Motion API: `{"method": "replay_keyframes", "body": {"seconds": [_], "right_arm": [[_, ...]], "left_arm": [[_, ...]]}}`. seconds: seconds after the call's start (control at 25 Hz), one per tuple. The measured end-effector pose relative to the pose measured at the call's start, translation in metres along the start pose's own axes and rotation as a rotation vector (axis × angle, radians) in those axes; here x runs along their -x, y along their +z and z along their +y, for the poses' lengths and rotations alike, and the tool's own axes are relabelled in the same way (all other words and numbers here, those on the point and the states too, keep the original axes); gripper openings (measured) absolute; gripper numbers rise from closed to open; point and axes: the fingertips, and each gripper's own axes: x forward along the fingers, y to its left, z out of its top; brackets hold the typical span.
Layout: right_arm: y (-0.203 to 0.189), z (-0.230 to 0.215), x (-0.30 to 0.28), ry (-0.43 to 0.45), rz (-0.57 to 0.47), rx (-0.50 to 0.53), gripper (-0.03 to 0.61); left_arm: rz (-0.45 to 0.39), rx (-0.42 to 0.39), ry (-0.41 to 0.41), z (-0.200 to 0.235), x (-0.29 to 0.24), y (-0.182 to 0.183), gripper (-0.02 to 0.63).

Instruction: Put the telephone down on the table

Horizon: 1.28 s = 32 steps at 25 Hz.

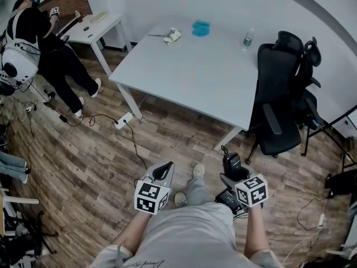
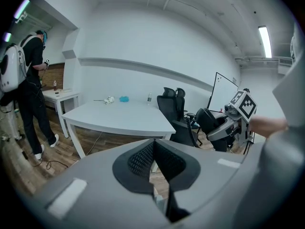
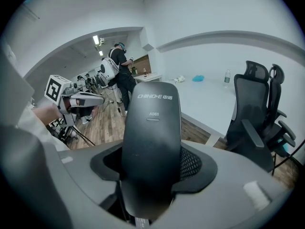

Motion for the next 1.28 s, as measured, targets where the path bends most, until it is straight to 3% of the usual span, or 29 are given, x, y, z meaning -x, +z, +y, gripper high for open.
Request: {"method": "replay_keyframes", "body": {"seconds": [0.84, 1.28], "right_arm": [[0.088, -0.063, -0.071, 0.029, -0.002, 0.038, 0.285], [0.157, -0.119, -0.120, 0.067, -0.003, 0.056, 0.285]], "left_arm": [[-0.006, 0.037, 0.040, 0.068, -0.077, 0.043, 0.017], [-0.003, 0.050, 0.074, 0.111, -0.140, 0.092, 0.017]]}}
